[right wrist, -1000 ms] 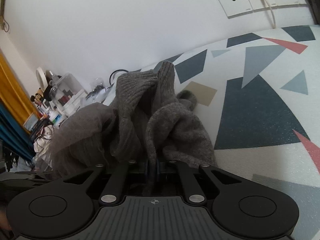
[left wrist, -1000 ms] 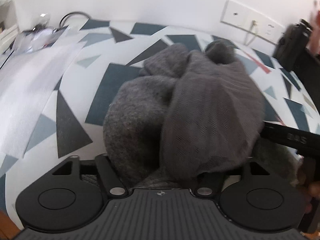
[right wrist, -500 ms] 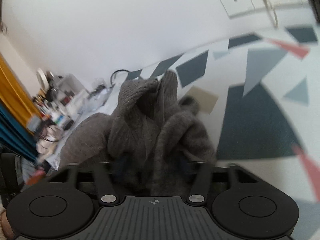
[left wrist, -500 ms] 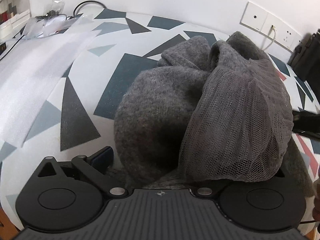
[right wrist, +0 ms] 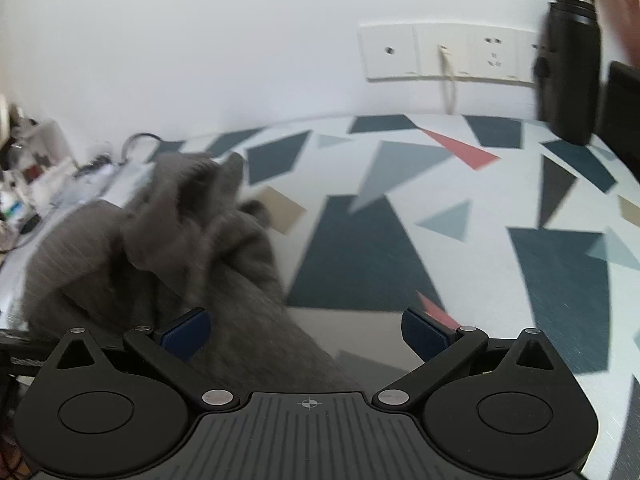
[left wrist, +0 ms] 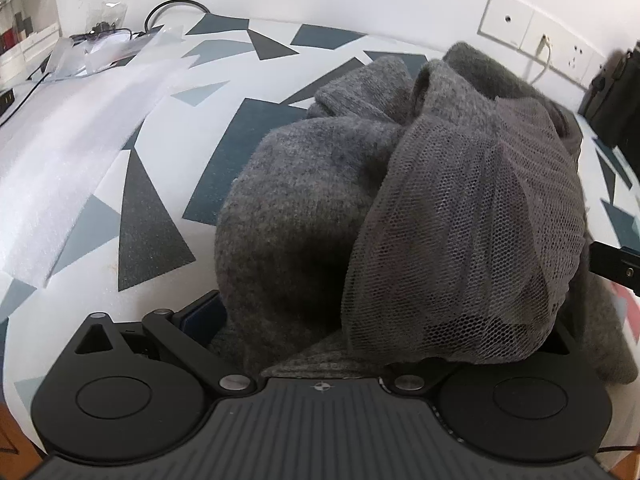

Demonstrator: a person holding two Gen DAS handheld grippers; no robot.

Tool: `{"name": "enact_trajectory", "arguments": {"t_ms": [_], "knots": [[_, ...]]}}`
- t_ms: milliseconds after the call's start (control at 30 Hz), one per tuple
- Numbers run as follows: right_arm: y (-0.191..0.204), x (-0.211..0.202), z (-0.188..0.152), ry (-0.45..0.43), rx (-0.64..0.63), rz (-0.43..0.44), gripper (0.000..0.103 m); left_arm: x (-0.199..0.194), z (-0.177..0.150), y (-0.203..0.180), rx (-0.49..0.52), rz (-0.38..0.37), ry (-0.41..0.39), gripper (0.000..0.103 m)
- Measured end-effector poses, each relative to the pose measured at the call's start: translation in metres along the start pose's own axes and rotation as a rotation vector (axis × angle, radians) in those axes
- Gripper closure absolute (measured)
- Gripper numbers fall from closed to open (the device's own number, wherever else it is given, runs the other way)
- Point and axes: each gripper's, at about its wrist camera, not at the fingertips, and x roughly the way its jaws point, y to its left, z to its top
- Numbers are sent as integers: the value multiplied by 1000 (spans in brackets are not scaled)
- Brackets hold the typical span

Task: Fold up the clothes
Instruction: 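Lower the sweater onto the patterned tablecloth and open both tools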

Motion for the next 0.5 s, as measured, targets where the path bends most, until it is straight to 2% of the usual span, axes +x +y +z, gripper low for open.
{"name": "enact_trajectory", "arguments": {"t_ms": [500], "knots": [[13,30,-5,156,-55,-53,1,-1,-4,-2,-2,8,1,0]]}}
